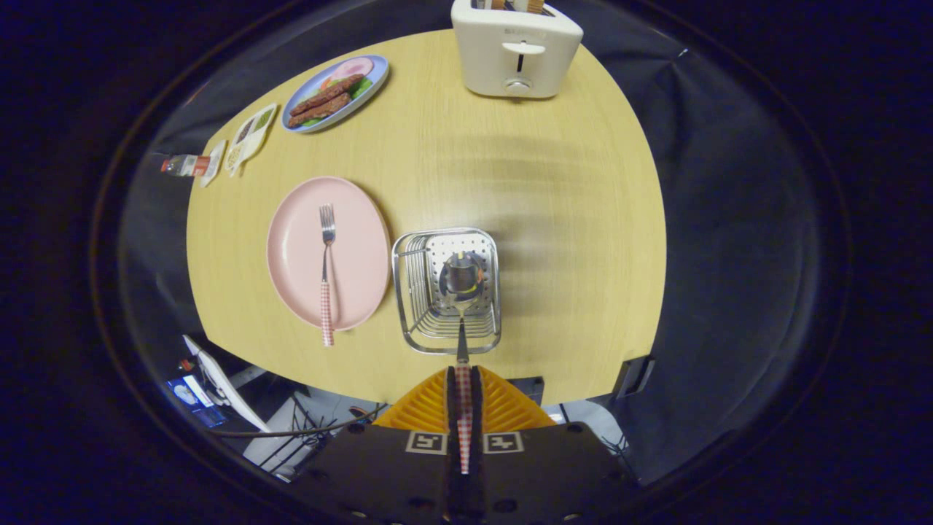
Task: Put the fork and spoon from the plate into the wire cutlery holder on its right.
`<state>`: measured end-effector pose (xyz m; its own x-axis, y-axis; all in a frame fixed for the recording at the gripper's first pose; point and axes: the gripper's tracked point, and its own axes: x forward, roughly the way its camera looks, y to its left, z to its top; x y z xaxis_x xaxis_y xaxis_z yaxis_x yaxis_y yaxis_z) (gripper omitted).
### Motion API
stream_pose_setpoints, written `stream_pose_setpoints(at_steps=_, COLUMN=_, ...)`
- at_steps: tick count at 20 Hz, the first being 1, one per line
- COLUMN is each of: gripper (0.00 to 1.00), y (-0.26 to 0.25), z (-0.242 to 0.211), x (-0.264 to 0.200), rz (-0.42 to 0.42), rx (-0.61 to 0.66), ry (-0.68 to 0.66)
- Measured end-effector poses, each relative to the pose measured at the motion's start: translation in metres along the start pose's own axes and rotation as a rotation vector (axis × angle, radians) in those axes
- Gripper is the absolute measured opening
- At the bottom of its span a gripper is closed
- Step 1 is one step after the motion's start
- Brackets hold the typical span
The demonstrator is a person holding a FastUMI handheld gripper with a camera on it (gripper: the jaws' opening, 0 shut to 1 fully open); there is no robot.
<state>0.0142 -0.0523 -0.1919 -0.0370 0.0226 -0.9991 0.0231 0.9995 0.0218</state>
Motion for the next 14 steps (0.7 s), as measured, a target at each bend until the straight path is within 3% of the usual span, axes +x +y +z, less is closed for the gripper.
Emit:
stream_pose_setpoints(at_steps=4, gripper=0.07, y=0.003, z=0.01, x=0.004, rz=0.015, rx=0.039, ry=0.024)
stream_pose_setpoints(at_steps=8, gripper=0.14, y=0.008, z=0.021, x=-0.001, rz=0.054, rx=0.052, ry=-0.045)
stream_pose_setpoints(at_steps=9, gripper=0.18, y=0.01, z=0.026, x=-0.005, rz=0.065, rx=0.049, ry=-0.083)
stream_pose_setpoints(at_steps=11, gripper=0.37, y=0.009, z=0.041, x=-0.016, rz=0.045, rx=0.028, ry=-0.19)
stream_pose_setpoints(at_steps=14, gripper=0.43, y=0.016, z=0.056, x=-0.034, rz=0.038, rx=0.008, ry=-0.34)
